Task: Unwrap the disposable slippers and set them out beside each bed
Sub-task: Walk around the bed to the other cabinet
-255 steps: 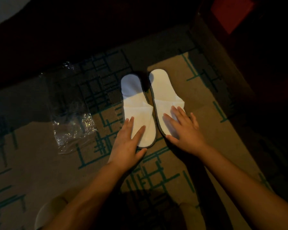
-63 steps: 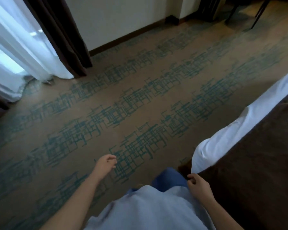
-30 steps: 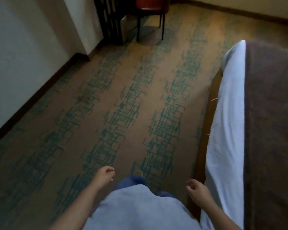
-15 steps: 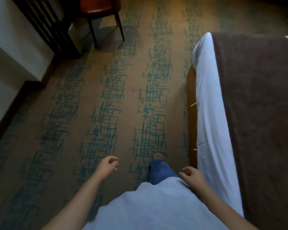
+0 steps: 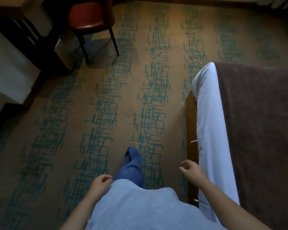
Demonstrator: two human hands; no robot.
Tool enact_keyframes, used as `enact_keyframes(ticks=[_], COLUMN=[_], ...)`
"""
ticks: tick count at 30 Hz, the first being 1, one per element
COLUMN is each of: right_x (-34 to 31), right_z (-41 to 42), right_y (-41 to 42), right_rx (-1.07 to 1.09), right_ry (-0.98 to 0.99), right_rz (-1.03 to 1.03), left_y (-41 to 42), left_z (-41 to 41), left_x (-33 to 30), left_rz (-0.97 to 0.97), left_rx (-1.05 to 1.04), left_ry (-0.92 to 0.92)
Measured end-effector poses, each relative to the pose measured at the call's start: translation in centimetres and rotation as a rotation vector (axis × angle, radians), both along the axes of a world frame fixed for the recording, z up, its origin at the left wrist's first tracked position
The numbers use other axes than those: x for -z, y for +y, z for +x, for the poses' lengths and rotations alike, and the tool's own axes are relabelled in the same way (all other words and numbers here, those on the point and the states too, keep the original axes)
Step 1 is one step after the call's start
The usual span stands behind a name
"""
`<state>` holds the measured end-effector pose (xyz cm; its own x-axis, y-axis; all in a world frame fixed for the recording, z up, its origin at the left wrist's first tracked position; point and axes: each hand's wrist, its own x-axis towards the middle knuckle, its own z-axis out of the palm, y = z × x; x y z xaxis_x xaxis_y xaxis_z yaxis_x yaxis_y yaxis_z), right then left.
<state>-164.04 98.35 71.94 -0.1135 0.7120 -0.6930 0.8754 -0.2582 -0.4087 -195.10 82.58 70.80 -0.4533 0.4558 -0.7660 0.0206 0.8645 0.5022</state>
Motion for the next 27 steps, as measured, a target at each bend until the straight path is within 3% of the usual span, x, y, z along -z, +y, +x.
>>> enact_keyframes(ticks=[7,12,19,27], right_x=[-0.7,-1.7,-0.4,-2.0], right_z=[-4.8,-8.3,-8.9,-6.6], right_y=[8.1,16.4,28.6,51.5], right_rx=[0.193,0.316,0.413,0.346], right_ry=[-0.076,-0.010,0.017,0.002], right_rz=[-0.086,-0.030,-0.093,-0.009], left_y=[20.3,35.1,49.0,64.2], left_z=[-9.2,-13.1,-12.2,-10.0], left_x=[-3.3,-6.0,-5.3,-4.3], left_rz=[0.055,0.126,0.075,0.015], left_rx=[0.203,0.296,0.310,0.313], left_ry=[0.019,0.041,-0.012,-0.009])
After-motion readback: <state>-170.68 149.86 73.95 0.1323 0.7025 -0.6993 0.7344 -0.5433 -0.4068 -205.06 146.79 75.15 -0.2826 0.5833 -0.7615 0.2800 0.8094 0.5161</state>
